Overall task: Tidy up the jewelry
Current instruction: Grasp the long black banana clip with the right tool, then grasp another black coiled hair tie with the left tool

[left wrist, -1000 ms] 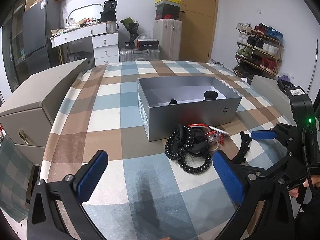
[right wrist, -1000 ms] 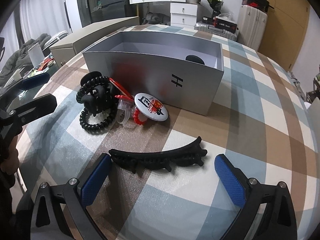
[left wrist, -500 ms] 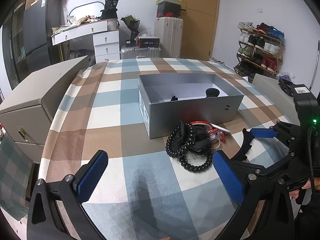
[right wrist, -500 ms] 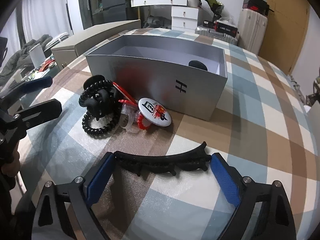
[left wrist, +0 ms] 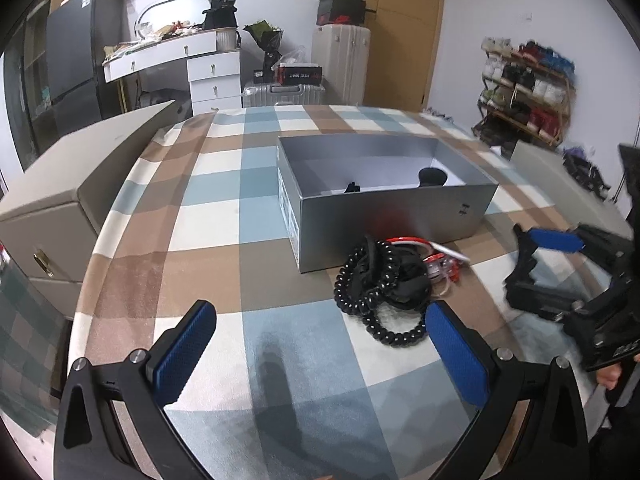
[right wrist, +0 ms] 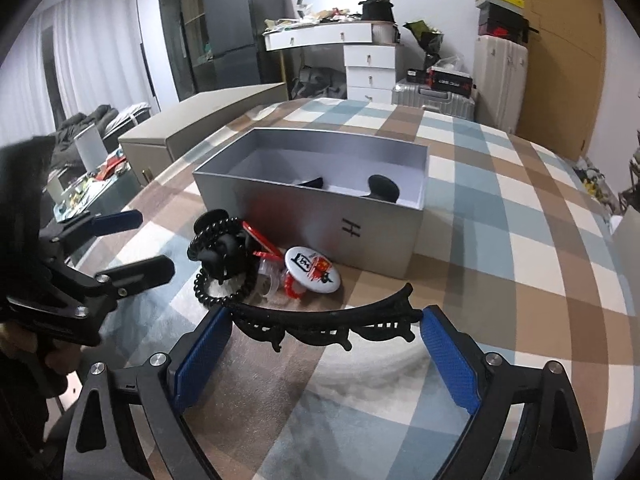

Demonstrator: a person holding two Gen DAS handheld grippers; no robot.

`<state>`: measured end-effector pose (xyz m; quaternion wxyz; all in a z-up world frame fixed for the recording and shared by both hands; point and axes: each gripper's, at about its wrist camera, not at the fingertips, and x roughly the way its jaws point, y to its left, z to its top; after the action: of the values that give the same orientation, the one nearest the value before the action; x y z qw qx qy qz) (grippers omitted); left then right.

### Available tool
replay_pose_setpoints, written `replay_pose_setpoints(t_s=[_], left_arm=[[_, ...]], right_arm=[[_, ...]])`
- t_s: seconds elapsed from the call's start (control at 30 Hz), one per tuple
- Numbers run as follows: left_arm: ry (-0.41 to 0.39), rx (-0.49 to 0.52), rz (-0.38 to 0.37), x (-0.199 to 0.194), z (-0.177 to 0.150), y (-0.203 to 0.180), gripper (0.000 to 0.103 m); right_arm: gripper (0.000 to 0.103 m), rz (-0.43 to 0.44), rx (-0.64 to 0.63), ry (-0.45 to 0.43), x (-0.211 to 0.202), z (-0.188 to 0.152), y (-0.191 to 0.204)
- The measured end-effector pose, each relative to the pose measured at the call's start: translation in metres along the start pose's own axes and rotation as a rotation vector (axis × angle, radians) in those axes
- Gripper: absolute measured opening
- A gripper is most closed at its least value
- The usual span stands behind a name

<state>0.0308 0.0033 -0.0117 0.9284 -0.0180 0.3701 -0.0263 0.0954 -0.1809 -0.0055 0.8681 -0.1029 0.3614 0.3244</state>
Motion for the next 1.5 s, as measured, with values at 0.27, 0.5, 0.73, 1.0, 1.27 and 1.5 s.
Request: replay_pose_setpoints(t_s=[0.27, 0.5, 0.73, 1.0, 1.27, 1.5], left_arm=[[0.046, 0.074, 0.026, 0.010, -0.003, -0.006, 0.066], [0.039, 0.123, -0.004, 0.009, 0.001, -0.015, 0.065], [0.044, 0.158, -0.067, 0.010, 0.004, -0.025, 0.024], [0.035, 0.162, -0.101, 0.005, 0.003, -0.026, 0.006], [-0.012, 0.107, -0.121, -0.010, 0.007, -0.016, 0.005], [-0.044, 0.075, -0.117, -0.017, 0.010, -0.008, 0.004]], right_arm=[[0.095, 0.006, 0.011, -0.001, -0.001, 0.000, -0.002], [0.095, 0.009, 0.008, 0.000, -0.001, -0.001, -0.001], [0.095, 0.007, 0.005, 0.001, -0.001, -0.002, 0.000], [0.095, 0.009, 0.003, -0.002, -0.002, -0.002, 0.000], [0.095, 0.014, 0.009, -0.020, -0.006, -0.001, 0.000], [0.095, 0.019, 0.014, -0.037, -0.010, 0.001, 0.000]])
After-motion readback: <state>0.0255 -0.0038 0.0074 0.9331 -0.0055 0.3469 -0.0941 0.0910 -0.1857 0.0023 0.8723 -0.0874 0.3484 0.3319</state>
